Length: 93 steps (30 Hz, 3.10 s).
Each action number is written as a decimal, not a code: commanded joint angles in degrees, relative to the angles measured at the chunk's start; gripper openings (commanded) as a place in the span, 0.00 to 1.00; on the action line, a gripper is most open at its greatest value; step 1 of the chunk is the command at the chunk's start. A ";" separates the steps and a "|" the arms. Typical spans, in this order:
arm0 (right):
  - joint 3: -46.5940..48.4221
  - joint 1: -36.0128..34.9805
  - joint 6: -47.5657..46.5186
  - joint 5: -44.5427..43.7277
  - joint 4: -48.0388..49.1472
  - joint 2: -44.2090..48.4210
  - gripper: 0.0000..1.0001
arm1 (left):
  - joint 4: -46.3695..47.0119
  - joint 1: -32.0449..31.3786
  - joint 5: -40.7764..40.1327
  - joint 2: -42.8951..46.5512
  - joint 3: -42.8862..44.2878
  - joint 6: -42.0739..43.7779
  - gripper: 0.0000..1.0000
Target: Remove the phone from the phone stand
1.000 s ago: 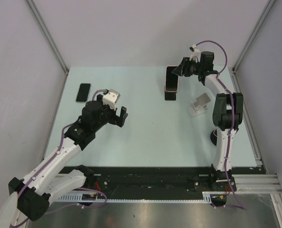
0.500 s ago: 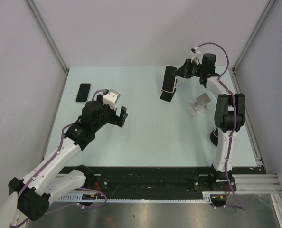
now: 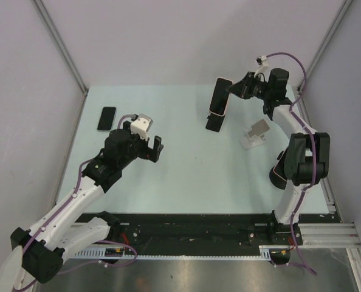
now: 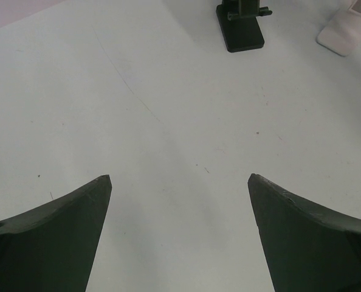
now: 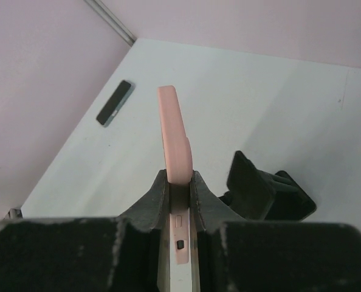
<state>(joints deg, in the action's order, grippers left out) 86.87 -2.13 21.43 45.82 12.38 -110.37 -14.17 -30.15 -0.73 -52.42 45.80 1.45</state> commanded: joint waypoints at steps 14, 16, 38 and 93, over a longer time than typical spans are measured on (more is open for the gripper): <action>-20.24 -12.19 14.60 -17.51 0.98 33.61 0.00 | 4.94 -11.67 -8.38 0.05 5.96 -20.35 1.00; -23.75 -13.86 16.78 -18.57 1.15 35.91 0.00 | 5.47 -15.35 -9.98 -1.18 7.72 -19.65 1.00; -39.58 -21.34 21.20 -23.06 -2.36 55.87 0.00 | 5.82 -34.09 -20.71 -20.43 18.80 -13.67 1.00; -41.96 -9.31 11.27 -22.36 -18.16 67.64 0.96 | -1.55 -20.05 -21.95 -19.12 15.63 -13.06 0.00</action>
<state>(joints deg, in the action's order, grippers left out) 43.38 -15.92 36.97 22.41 0.56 -46.70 -16.91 -55.72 -23.05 -76.18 61.56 -14.55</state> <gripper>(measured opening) 0.957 0.785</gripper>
